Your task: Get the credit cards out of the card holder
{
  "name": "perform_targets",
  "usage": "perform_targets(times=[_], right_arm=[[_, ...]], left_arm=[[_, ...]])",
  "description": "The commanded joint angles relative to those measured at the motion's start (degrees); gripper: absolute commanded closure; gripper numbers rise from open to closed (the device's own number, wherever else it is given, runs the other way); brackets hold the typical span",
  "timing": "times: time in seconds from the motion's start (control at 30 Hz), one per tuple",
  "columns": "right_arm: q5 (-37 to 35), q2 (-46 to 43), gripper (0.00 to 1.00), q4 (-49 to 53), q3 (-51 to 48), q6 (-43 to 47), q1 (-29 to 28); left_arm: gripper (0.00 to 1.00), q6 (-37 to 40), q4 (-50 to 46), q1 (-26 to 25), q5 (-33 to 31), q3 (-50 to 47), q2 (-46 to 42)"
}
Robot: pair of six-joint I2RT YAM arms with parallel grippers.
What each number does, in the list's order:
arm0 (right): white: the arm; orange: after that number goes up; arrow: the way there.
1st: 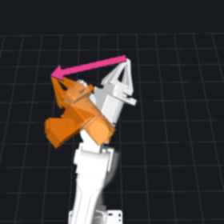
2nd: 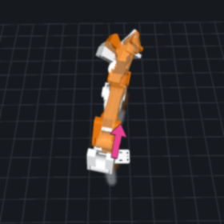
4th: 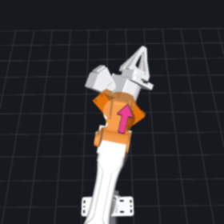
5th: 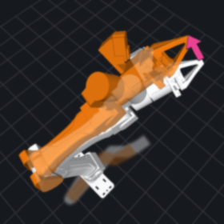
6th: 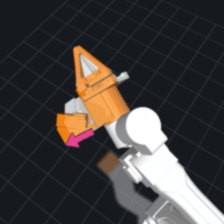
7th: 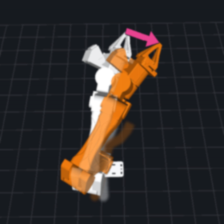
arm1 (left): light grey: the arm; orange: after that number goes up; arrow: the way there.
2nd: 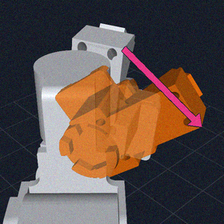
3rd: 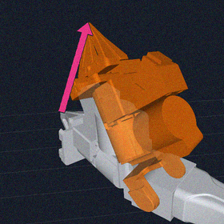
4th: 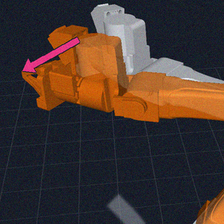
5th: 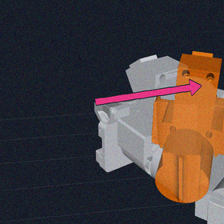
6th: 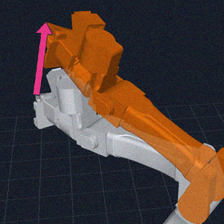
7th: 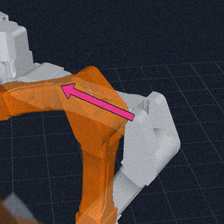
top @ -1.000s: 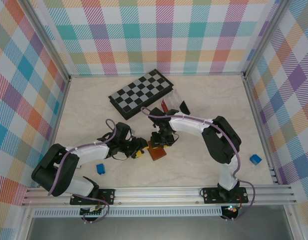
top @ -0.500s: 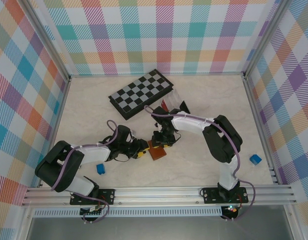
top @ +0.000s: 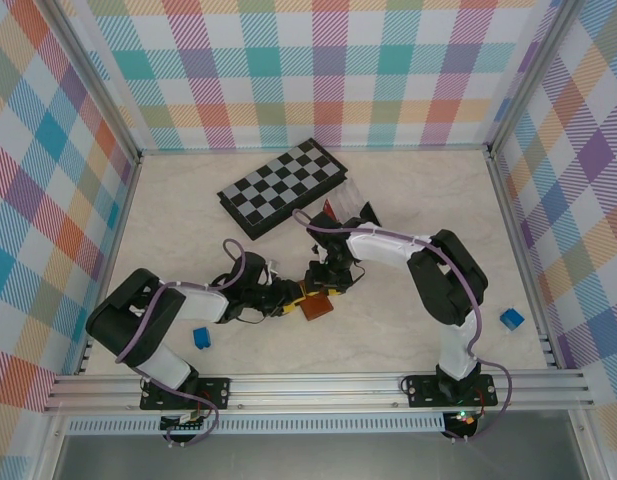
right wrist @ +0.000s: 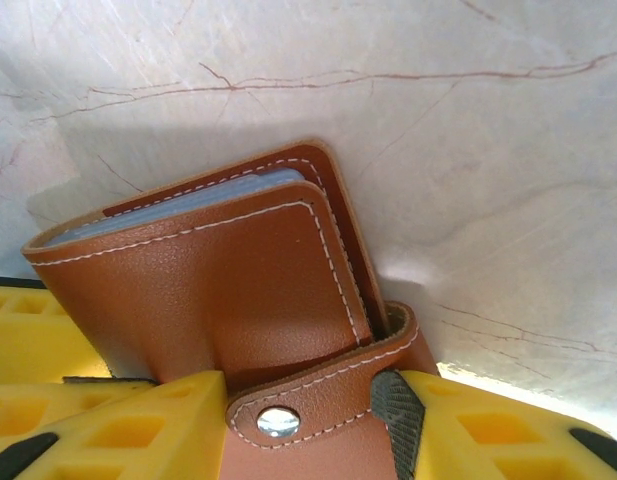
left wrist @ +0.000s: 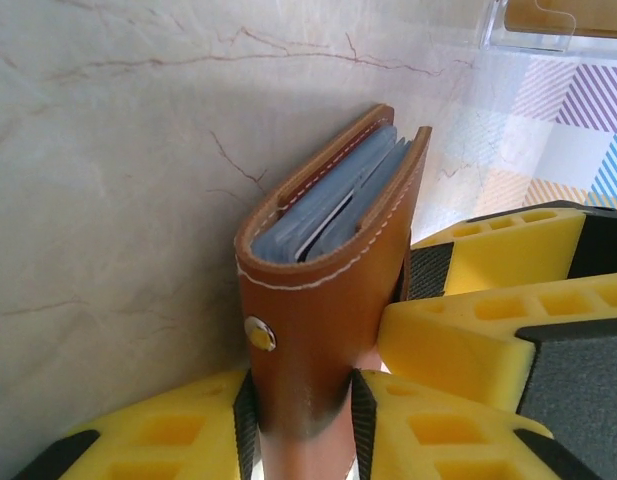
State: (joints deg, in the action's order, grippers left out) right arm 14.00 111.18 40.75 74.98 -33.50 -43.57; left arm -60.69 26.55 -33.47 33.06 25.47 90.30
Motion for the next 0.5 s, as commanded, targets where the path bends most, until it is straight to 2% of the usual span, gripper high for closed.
perform_targets(times=[0.0,0.07,0.17,0.3,0.47], right_arm=[[0.84,0.46,0.52,0.48,-2.11,-0.24,-0.28],[0.78,-0.23,0.52,0.68,-1.97,0.26,-0.24],[-0.39,-2.19,0.50,1.57,-1.46,0.80,-0.19],[-4.00,-5.61,0.43,3.46,-0.49,1.83,-0.27],[-5.89,-4.93,0.41,6.87,2.22,3.61,-1.05]], left_arm=[[0.75,-0.13,4.54,-0.67,1.37,-0.31,0.77],[0.81,0.16,4.49,-0.78,0.55,-0.40,-0.20],[0.87,1.52,2.10,-0.80,-1.29,-0.28,-3.00],[0.92,3.87,-2.86,-0.80,-1.81,1.10,-6.36],[0.97,5.17,-5.74,-0.89,-1.24,2.77,-8.43]])
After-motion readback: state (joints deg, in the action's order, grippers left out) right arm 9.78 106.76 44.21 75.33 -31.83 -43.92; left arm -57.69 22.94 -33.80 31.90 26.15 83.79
